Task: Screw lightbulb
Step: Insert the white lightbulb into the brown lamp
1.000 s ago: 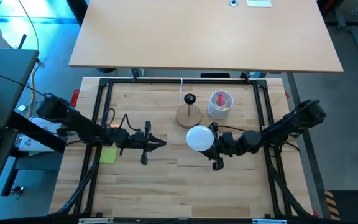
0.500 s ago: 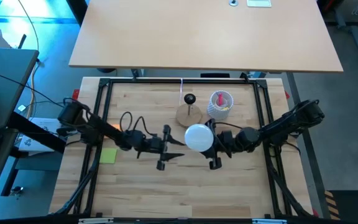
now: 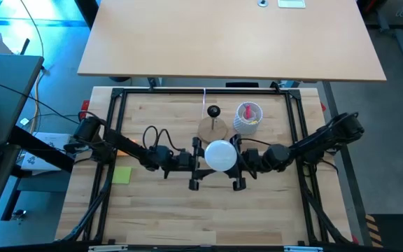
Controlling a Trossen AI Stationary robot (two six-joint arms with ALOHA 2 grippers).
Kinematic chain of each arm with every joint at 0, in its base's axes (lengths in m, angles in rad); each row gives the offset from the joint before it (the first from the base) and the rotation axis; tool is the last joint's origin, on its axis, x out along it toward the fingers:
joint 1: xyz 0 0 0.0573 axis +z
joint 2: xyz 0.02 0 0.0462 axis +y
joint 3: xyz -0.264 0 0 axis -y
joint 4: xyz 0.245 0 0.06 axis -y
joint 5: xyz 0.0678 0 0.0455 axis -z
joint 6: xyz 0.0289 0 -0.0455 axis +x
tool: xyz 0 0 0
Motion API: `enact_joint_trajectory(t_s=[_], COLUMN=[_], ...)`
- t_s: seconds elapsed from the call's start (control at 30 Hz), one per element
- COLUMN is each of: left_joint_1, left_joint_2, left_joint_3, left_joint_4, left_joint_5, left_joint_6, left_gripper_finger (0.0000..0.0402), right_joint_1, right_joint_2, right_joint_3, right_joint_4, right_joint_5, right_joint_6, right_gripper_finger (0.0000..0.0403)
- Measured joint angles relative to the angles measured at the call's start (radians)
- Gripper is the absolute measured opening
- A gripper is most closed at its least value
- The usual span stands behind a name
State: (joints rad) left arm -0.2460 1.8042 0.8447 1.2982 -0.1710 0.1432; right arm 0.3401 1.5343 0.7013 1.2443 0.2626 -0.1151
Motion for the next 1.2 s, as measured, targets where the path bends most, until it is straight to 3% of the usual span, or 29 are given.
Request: enact_joint_trajectory(t_s=[0.17, 0.47, 0.77, 0.87, 1.2], left_joint_1=[0.003, 0.028, 0.016, 0.01, -0.024], left_joint_2=[0.0, 0.0, -0.001, -0.004, -0.122], left_joint_3=[0.022, 0.052, 0.052, 0.054, 0.054], left_joint_4=[-0.007, -0.072, -0.086, -0.105, -0.404], left_joint_5=[-0.054, -0.016, 0.003, 0.007, -0.027], left_joint_6=[-0.011, -0.063, -0.061, -0.061, -0.066], left_gripper_finger=[0.0186, 0.0183, 0.0104, 0.01, 0.01], right_joint_1=[0.0, -0.001, 0.001, 0.008, 0.065], right_joint_2=[0.007, 0.006, 0.006, 0.006, 0.006], right_joint_3=[0.0, -0.001, -0.001, -0.001, -0.001], right_joint_4=[-0.013, -0.018, -0.034, -0.038, -0.107], right_joint_5=[0.019, 0.03, 0.028, 0.029, 0.104], right_joint_6=[0.002, 0.001, 0.001, 0.002, -0.003], right_gripper_finger=[0.0147, 0.0147, 0.0147, 0.0147, 0.0147])
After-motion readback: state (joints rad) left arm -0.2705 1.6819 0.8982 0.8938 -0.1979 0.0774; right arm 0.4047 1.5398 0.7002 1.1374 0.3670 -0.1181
